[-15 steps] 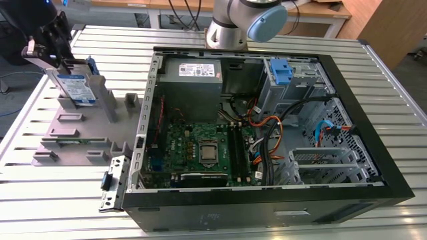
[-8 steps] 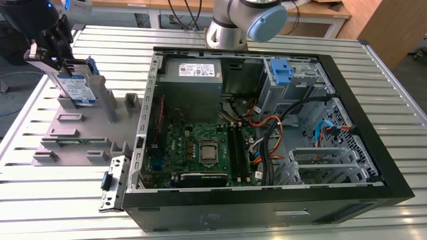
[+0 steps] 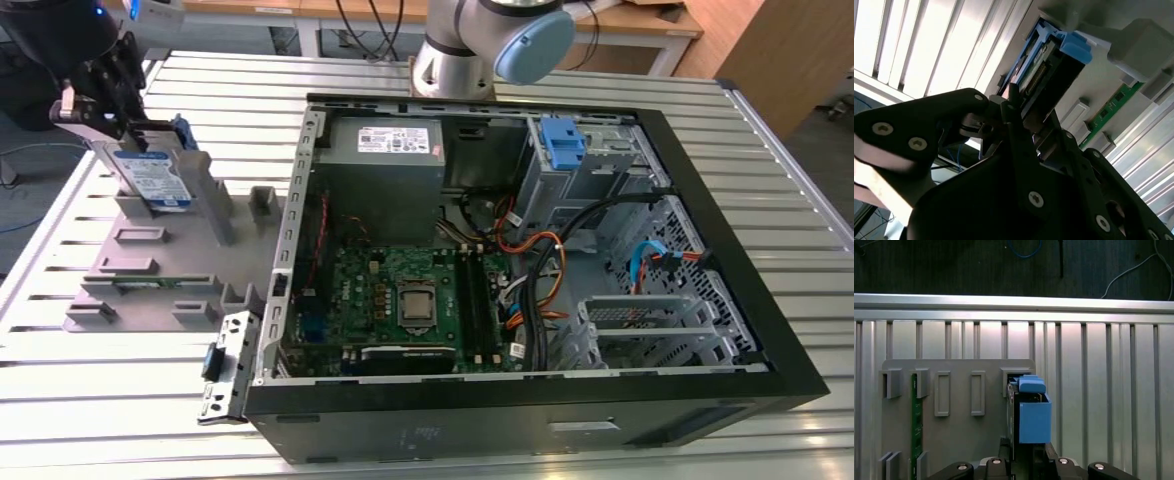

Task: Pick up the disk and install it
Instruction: 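Pick up the disk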

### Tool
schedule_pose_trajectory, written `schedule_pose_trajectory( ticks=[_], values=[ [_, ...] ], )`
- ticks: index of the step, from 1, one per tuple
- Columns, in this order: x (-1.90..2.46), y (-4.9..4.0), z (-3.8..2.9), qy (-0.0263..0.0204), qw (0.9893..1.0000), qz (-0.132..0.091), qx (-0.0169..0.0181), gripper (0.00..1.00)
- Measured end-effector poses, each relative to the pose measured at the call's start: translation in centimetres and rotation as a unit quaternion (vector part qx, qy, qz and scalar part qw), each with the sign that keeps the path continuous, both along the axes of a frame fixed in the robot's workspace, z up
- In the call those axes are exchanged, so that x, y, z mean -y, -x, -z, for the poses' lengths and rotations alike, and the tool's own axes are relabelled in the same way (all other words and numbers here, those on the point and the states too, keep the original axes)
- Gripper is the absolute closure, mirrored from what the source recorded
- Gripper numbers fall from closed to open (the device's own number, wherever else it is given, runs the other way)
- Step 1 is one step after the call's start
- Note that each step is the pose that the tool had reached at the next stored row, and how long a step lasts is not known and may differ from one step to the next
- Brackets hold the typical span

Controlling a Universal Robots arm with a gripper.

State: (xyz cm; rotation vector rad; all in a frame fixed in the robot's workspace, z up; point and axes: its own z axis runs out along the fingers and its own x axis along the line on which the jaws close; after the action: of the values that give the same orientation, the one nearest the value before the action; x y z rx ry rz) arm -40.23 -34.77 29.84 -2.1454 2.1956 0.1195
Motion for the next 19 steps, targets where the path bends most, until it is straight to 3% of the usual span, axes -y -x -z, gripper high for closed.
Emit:
schedule_pose_trajectory(
  ticks=[13, 19],
  values=[
    [0.00, -0.01, 0.06, 0.0005, 1.0000, 0.000, -0.0002, 0.65],
    [-0.02, -0.02, 0.04, 0.0086, 1.0000, 0.000, -0.0028, 0.65]
  ],
)
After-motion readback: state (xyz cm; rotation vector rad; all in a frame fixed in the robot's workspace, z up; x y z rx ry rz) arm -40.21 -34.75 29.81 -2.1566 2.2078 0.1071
